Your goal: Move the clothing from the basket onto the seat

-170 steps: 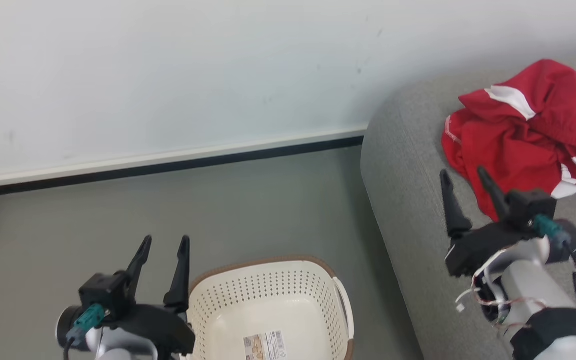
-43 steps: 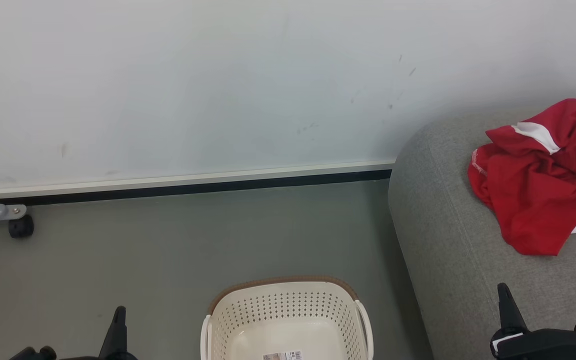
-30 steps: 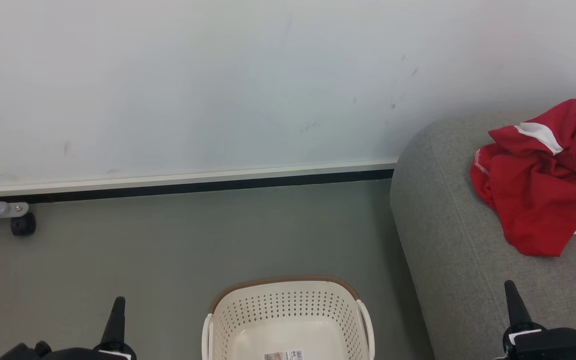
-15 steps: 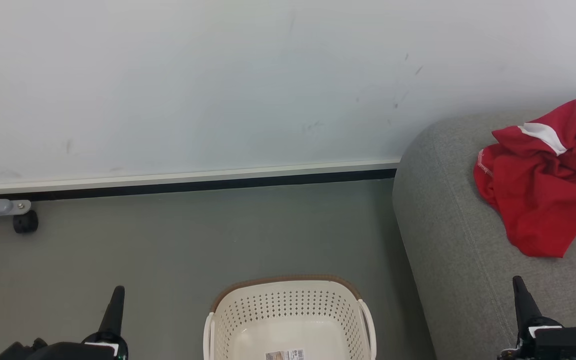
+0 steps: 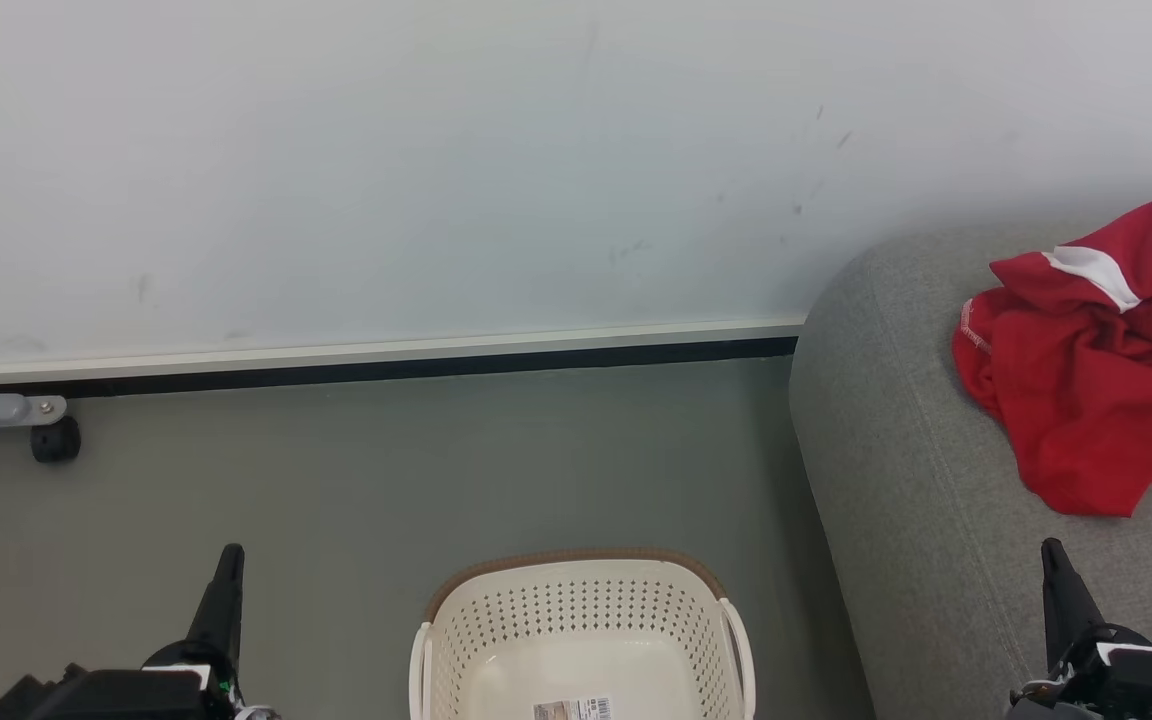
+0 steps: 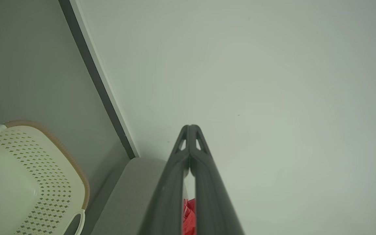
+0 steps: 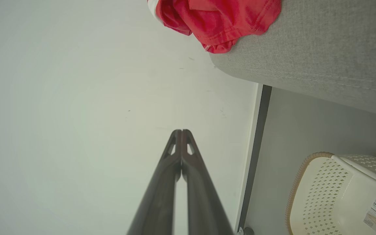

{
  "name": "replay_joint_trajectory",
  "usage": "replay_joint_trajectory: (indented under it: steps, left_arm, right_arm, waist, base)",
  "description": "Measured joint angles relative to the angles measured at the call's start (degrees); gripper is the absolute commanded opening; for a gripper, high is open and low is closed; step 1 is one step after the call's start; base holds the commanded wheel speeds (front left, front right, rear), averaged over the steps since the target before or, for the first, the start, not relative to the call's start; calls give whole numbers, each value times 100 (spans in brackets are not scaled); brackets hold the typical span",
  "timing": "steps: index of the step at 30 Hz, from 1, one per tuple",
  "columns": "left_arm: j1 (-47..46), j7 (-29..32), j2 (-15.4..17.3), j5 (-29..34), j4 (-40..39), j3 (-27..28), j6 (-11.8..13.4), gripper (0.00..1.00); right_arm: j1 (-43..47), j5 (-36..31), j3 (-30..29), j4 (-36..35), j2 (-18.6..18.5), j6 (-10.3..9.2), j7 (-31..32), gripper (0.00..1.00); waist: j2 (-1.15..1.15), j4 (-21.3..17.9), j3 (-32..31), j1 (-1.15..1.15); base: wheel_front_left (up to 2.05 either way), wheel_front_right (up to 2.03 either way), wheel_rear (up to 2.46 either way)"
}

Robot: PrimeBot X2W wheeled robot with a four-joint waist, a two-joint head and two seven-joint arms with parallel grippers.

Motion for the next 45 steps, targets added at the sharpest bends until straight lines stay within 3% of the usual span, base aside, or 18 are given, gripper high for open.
replay_joint_trajectory:
  steps: [45]
  left_arm:
    - [-17, 7, -9, -92, 11, 9, -35, 0]
  right_arm:
    - [-11, 21, -12, 1, 7, 27, 8, 0]
  waist:
    - [0, 0, 0, 0]
  base:
    - [0, 0, 0]
